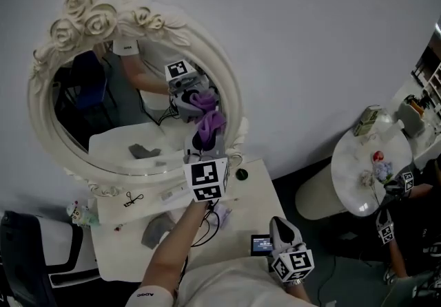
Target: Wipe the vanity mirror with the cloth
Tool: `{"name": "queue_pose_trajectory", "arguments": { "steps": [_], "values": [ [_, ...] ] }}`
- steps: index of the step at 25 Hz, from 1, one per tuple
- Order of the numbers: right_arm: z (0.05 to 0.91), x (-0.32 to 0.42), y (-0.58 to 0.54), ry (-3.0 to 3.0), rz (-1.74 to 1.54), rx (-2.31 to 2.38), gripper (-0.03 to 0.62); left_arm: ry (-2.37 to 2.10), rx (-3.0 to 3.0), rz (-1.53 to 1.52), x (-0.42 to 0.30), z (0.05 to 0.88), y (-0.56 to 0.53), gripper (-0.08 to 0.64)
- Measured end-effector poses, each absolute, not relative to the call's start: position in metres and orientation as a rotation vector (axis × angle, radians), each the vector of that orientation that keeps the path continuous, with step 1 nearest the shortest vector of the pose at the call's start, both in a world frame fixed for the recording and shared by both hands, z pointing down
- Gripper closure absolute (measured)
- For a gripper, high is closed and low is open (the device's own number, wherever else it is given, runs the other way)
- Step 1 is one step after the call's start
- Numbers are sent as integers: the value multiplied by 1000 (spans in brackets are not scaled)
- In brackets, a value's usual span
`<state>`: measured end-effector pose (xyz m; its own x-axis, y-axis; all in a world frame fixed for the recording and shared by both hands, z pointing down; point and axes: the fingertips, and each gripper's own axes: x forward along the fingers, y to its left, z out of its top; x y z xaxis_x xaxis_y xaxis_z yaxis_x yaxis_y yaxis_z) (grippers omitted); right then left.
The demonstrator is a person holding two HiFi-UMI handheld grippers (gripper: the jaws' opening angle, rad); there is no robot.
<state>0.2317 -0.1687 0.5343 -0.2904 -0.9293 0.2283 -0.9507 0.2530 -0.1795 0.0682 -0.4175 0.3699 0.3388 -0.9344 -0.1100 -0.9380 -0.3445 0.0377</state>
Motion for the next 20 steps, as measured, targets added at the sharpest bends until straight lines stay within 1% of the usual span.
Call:
{"name": "queue_pose_trajectory", "arguments": {
  "steps": [5, 10, 14, 20],
  "values": [
    [536, 256, -158, -2349, 452, 1911, 584, 1806, -2536, 219, 78, 372, -426, 463],
    [534, 249, -162, -2368, 447, 1892, 584, 1787, -2517, 178, 72, 368, -423, 463],
    [532, 226, -168, -2426, 444, 1822, 584, 1799, -2486, 155, 48, 367, -417, 463],
    [528, 189, -178, -2498, 440, 1707, 584, 1882, -2393, 118, -11, 367, -405, 463]
  ]
}}
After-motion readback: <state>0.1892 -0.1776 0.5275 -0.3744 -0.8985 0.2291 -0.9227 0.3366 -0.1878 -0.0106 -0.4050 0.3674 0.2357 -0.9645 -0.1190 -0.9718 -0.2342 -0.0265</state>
